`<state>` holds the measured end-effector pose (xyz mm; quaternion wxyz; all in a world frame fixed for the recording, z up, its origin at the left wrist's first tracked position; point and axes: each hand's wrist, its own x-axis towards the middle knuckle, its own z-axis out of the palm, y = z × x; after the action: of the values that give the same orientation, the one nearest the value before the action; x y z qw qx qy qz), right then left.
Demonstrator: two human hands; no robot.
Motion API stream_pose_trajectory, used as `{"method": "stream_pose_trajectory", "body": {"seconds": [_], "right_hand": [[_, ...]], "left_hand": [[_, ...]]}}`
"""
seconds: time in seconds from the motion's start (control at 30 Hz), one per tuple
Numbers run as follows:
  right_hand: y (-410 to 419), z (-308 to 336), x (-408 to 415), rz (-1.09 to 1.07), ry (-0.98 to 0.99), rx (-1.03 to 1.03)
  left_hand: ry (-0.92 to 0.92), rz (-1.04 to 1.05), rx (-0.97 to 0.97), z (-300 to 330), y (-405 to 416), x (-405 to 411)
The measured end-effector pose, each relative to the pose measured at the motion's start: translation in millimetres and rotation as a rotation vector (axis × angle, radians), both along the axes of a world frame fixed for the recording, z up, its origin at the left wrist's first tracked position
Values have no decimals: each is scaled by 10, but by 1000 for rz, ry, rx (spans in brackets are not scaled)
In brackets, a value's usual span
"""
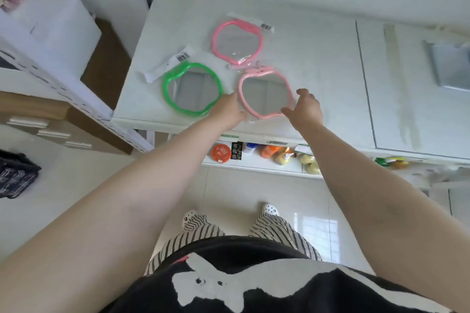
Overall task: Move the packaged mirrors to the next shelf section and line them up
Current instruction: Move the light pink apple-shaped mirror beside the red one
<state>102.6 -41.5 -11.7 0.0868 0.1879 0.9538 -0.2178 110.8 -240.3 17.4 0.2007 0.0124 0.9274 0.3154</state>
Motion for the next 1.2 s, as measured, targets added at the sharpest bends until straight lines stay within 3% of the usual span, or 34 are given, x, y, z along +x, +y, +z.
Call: {"method": "stream_pose_trajectory", "body": {"seconds": [0.13,0.3,0.5,0.67,0.83,1.2], "right_hand": [[-56,48,153,-86,-16,24],[-12,83,169,-146,-13,-27],[-55,10,36,-182,-38,-183],[-107,-55,19,-292,-14,-279],[-24,12,252,-471,32,-495],[-98,408,1125,-717,239,-1056]], "left_hand": [[-18,-86,21,-77,-130,-49],[-36,-42,86,-146,-84,-128],[-174,55,236,-272,-7,-196],[-252,276,395,-352,67,-249],[-275,390,422,-307,96,-214],[-312,241,748,50,56,94]]}}
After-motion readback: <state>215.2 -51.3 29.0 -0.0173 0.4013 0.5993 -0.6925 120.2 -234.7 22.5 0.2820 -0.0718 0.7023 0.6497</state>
